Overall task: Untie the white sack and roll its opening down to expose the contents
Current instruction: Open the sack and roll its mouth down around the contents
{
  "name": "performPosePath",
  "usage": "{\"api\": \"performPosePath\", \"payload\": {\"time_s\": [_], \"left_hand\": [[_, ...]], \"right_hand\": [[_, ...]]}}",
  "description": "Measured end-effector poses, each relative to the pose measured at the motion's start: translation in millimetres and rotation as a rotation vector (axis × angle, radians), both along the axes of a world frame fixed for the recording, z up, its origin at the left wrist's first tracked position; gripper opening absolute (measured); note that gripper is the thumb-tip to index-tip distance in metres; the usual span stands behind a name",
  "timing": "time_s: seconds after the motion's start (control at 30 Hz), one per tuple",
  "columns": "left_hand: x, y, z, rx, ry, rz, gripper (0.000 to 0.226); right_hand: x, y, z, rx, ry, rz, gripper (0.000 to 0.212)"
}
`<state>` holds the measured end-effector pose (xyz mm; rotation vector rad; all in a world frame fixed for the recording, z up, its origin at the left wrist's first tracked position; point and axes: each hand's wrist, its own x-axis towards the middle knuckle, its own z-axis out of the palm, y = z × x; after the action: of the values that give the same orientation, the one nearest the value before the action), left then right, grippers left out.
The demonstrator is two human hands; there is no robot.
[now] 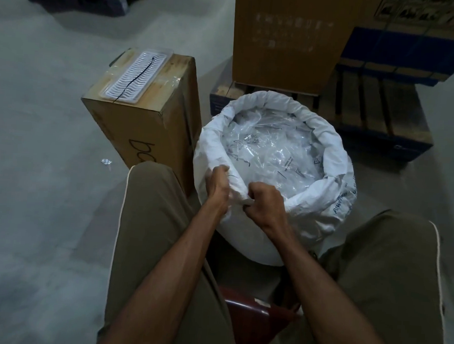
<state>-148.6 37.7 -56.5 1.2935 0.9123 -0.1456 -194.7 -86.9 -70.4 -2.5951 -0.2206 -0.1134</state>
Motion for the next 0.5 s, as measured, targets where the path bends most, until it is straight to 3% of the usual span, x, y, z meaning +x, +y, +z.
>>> {"api": "performPosePath", "payload": {"time_s": [0.07, 0.13, 0.3, 0.4, 0.5], "left_hand": [[0, 1, -4, 0.201, 0.063, -0.073, 0.079], [2, 5, -5, 0.242, 0.085, -0.043, 0.095], [19, 10, -8, 0.246, 0.027, 0.004, 0.052], [27, 12, -15, -0.108, 0.023, 0.062, 0.061], [18, 22, 7, -0.244, -0.019, 0.219, 0.033]], "right_hand": [[-3, 8, -10, -0.149, -0.099, 0.069, 0.034], [-6, 17, -21, -0.284, -0.133, 0.121, 0.037], [-1, 17, -20, -0.246, -0.049, 0.123, 0.036], [10, 5, -10, 0.015, 0.122, 0.066, 0.042], [20, 2, -11, 0.178, 0.176, 0.025, 0.061]]}}
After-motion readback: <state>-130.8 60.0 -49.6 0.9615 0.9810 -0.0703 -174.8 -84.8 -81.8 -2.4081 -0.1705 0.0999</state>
